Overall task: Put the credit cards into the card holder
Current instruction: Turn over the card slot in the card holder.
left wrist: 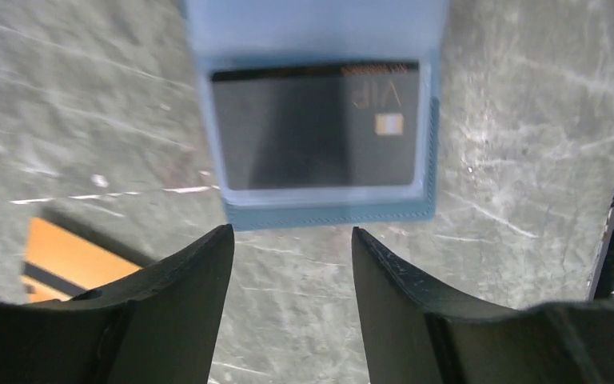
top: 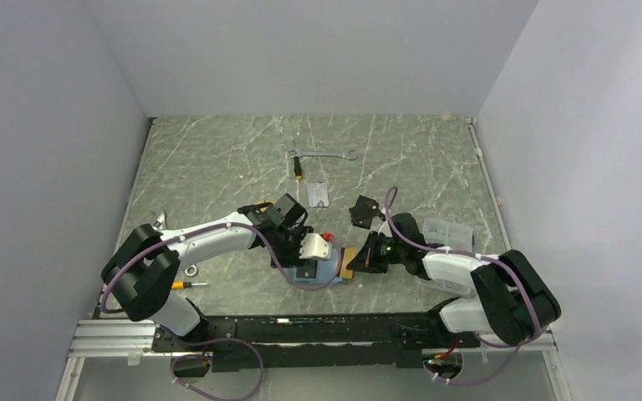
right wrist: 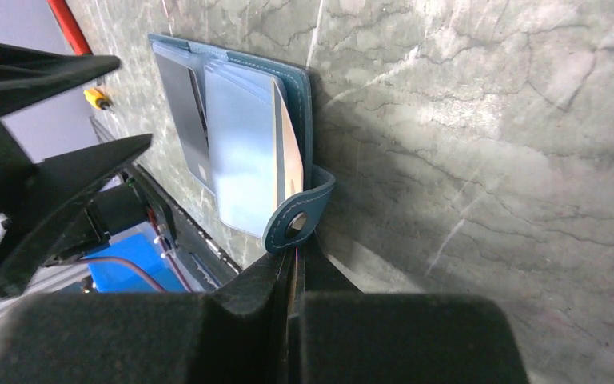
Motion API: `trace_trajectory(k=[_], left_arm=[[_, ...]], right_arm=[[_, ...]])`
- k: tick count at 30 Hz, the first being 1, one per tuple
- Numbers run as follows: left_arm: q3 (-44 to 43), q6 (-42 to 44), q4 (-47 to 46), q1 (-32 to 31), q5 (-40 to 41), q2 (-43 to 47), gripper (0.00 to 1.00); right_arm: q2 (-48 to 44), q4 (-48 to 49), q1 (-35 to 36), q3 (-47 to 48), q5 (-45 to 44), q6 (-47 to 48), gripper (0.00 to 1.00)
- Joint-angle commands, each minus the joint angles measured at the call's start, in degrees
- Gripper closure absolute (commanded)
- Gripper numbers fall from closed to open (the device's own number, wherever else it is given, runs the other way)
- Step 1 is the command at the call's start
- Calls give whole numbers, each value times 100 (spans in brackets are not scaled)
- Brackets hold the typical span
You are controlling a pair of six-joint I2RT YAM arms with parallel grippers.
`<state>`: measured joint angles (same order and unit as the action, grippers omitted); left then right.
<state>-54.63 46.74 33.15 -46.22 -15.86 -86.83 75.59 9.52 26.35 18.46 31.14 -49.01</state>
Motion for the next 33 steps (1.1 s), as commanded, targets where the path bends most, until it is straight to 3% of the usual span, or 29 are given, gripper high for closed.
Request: trace_trajectory(k=[1,22,33], left_arm=[[447,232,-344,-42,271,-66,40],[338,190,-313,-25,126,-50,55],[97,59,-360,-91,-65,-350,58]], right_arm=[[-234,-458,-16,-155,-694,262,100],[-493,-1231,-20,119,-217,1011,100],[-525,-1477,16,276,-230,1133,100]])
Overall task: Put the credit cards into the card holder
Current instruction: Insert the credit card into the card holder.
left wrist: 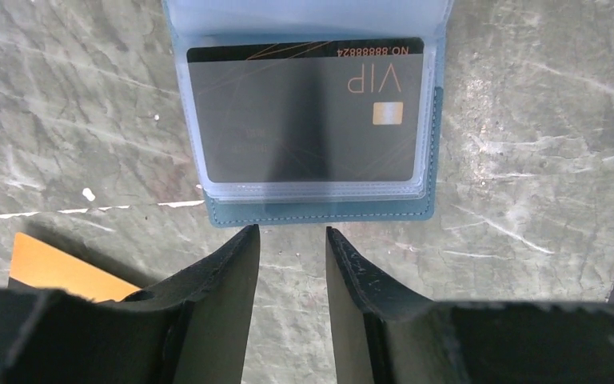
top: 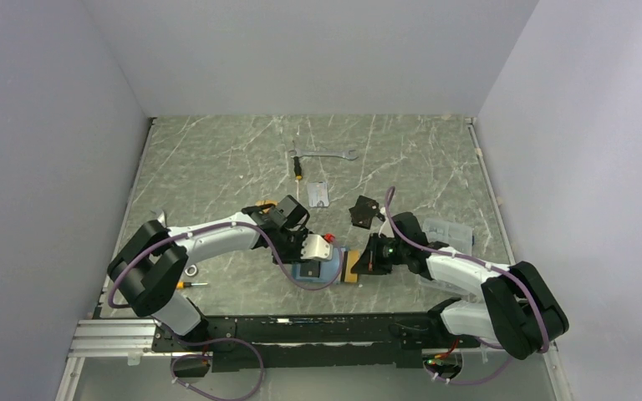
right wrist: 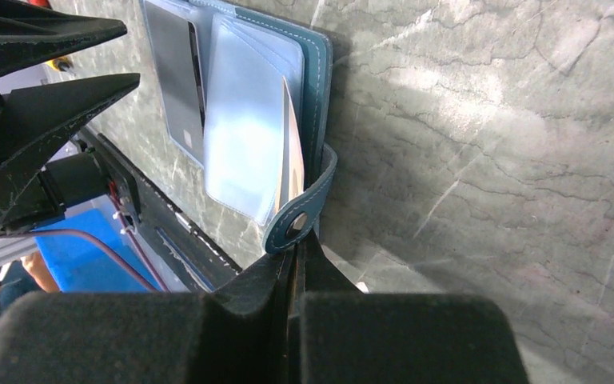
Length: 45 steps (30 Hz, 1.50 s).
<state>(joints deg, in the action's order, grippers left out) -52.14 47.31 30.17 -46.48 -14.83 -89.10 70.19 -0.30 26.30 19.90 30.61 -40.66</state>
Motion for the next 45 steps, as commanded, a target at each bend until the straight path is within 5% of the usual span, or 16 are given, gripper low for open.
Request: trace_trajectory(k=[1,29,45], left_arm=[[-144,-9,-87,-68,-149,-164,59],[249,-14,-222,-236,-9,-369,66],[71,-2,-47,-255,-39,-417,68]], right_arm=[[46,-569,56,199,-205,354,100],[-417,1376,315,-930,-1411,-1733,100],[-330,1385,455,-979,-1431,-1587,100]])
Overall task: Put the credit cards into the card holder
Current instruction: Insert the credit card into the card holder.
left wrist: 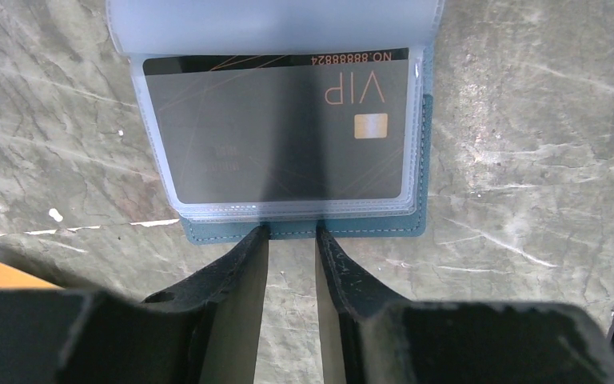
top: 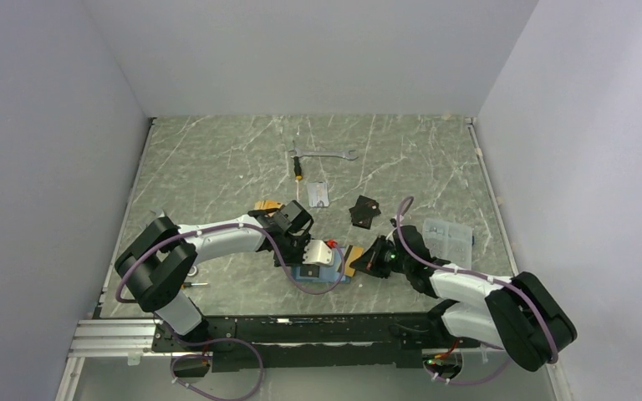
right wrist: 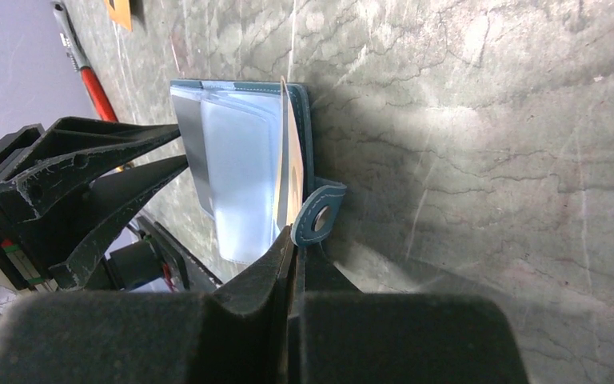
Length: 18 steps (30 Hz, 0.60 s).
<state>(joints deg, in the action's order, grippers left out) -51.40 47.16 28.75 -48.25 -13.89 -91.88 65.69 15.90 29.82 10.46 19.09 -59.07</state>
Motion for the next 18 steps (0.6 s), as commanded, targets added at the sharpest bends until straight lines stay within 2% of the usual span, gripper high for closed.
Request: trace_trajectory(k=[1,9,18], left_arm=[[-9,17,92,-71,-132,-139,68],[-97,13,152,-80,-156,-179,69],[-66,54,154,-79,-148,-149,70]], right_arm=[[146,-258,138,-20,-256,289,100],[504,17,295,169,204,491,100],[1482,830,239,367,1020,451,100]])
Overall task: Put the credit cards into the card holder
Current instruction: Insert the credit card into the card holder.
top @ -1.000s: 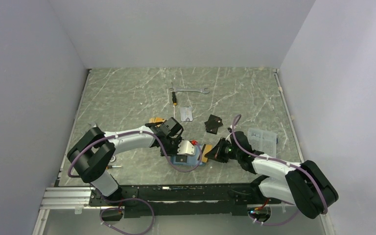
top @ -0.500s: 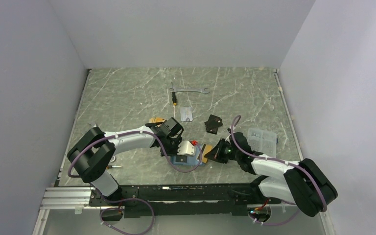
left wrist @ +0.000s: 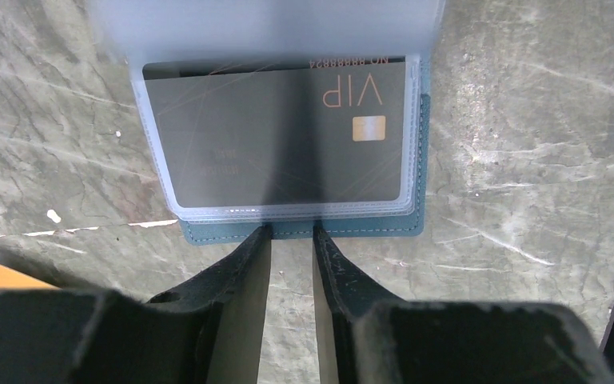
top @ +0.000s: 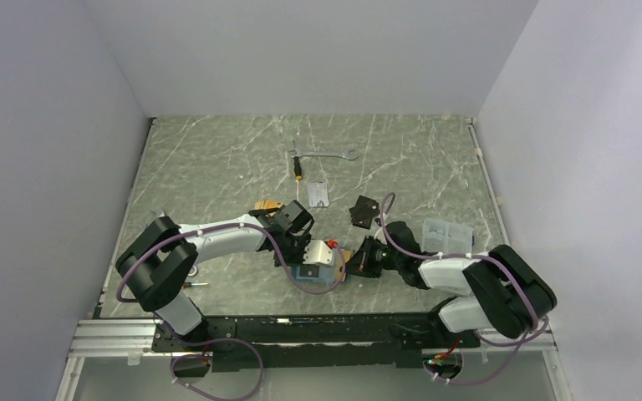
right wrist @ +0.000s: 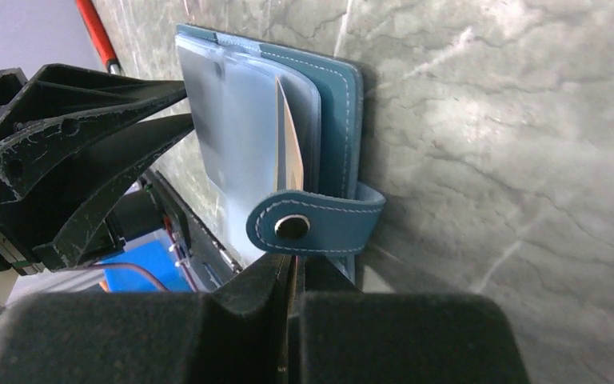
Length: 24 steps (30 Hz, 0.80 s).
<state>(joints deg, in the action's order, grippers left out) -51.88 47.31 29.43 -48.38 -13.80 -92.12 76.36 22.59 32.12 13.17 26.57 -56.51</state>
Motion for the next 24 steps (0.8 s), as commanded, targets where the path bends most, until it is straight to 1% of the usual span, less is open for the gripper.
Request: trace_trajectory(k=[1,5,8,14,18,24], left_arm=[[-10,43,80,-66,-146,-117,70],[-6,57,95,-74,-158,-84,71],[-5,68,127,-70,-160,-76,71],[-80,96,246,66,-239,49,72],[-164,157,360,237,-286,171,72],[-65,207,445,386,-312,530,71]], right_arm=[[499,227,4,135,332,185,100],[645,387,-4,342,560,274,100],[518,420,-4,465,726,441,100],[81,-99,-14,864,1035,936,100],[270,-159,40,1132,1247,982,100],[865,-88,213,1283,1219,941,100]])
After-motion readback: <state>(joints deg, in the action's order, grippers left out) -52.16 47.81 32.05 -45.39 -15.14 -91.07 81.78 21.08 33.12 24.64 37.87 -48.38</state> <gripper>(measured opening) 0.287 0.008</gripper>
